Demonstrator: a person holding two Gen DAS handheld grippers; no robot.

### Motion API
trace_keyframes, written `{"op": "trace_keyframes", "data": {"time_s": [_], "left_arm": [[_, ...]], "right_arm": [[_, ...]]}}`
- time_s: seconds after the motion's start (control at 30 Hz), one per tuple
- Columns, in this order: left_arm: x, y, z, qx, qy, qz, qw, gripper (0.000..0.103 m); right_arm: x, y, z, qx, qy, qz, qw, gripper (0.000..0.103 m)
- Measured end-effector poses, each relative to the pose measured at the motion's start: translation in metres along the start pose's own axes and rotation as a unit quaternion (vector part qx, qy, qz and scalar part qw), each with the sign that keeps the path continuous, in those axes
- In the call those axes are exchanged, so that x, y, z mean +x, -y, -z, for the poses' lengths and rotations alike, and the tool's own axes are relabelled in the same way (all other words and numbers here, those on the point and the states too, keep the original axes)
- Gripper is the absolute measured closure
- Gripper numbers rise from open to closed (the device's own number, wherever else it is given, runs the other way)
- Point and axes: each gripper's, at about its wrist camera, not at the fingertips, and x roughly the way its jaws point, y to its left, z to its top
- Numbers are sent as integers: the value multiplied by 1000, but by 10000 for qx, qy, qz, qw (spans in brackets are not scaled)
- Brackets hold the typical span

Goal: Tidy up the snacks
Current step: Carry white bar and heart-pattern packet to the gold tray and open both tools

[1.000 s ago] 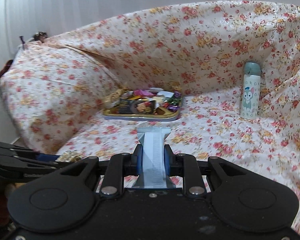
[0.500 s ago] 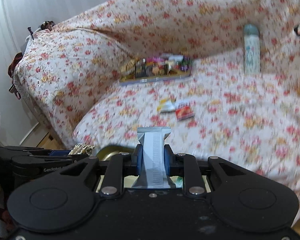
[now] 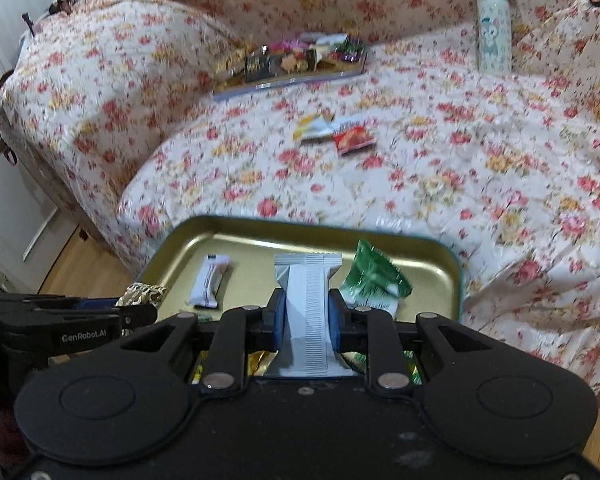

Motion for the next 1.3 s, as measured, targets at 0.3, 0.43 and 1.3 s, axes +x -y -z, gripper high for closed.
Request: {"op": "trace_keyframes", "data": {"time_s": [0.3,0.43,1.3], "left_arm": [[10,-4,5,-64,-195,-12,9998,60],[10,-1,7,-1,-170,-60,9998,59],[1,9,8,145,-7,-143,9998,56]], "right_arm": [[18,-9,0,-121,-251,56,9996,80],[25,-9,-2,-131,-310,105,9994,80],[61,-31,-5,-744,-739,179,9943,79]]}}
